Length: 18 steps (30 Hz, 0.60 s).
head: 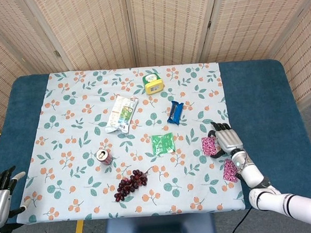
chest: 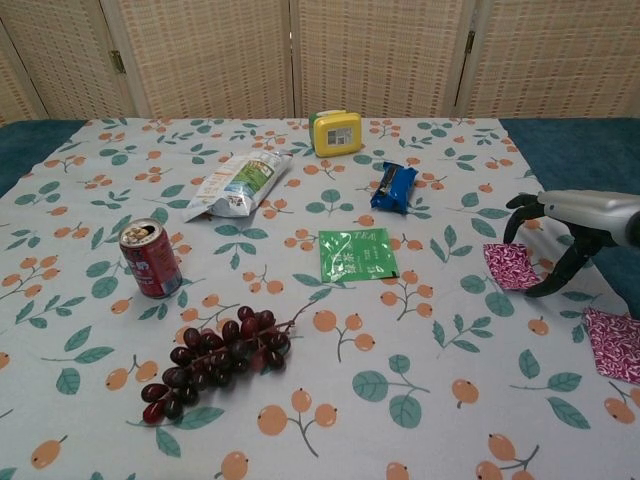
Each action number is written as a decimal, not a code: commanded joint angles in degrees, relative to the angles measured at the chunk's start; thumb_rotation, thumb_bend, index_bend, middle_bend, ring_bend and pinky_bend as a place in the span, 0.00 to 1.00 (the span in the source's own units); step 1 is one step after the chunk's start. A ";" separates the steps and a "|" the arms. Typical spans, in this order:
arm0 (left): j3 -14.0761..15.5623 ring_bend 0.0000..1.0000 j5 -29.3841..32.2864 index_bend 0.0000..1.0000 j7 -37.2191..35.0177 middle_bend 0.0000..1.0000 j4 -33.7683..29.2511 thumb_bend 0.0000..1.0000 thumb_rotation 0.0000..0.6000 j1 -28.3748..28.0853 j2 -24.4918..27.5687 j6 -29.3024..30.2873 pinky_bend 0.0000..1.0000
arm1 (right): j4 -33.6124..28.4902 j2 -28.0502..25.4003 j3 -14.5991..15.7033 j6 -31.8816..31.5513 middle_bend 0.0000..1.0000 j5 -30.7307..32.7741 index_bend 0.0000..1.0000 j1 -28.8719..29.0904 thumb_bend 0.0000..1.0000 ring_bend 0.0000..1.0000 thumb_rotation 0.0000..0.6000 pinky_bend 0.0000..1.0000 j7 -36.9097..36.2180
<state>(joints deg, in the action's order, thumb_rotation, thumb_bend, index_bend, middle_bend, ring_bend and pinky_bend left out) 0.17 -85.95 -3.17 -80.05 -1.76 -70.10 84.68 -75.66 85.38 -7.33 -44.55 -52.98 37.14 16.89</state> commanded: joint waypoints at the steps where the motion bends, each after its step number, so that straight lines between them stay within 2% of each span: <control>1: -0.01 0.09 -0.02 0.22 -0.06 0.07 0.02 0.27 1.00 0.01 0.02 0.04 0.00 | -1.71 -1.12 -0.32 -1.14 0.05 -0.04 0.33 -0.93 0.15 0.00 0.89 0.00 -1.53; 7: -0.24 0.09 -0.45 0.22 0.09 0.07 -0.24 0.27 1.00 -0.61 0.35 -0.28 0.00 | -9.35 -5.14 -0.43 -6.04 0.05 0.44 0.33 -5.07 0.15 0.00 0.89 0.00 -5.14; 13: -0.16 0.09 -0.76 0.22 0.42 0.07 -0.47 0.27 1.00 -0.97 0.21 -0.60 0.00 | -17.33 -10.23 1.32 -10.37 0.05 -1.15 0.33 -10.58 0.15 0.00 0.89 0.00 -9.95; 18: -0.01 0.09 -0.73 0.22 0.33 0.07 -0.29 0.27 1.00 -0.99 0.00 -0.79 0.00 | -20.60 -12.31 3.66 -13.18 0.05 -4.12 0.33 -14.60 0.15 0.00 0.89 0.00 -13.25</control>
<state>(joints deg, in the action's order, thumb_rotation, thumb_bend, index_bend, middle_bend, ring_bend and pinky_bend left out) 0.14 -86.67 -2.83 -80.34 -2.74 -70.09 83.89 -95.28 73.88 -4.58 -56.76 -56.08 23.64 4.60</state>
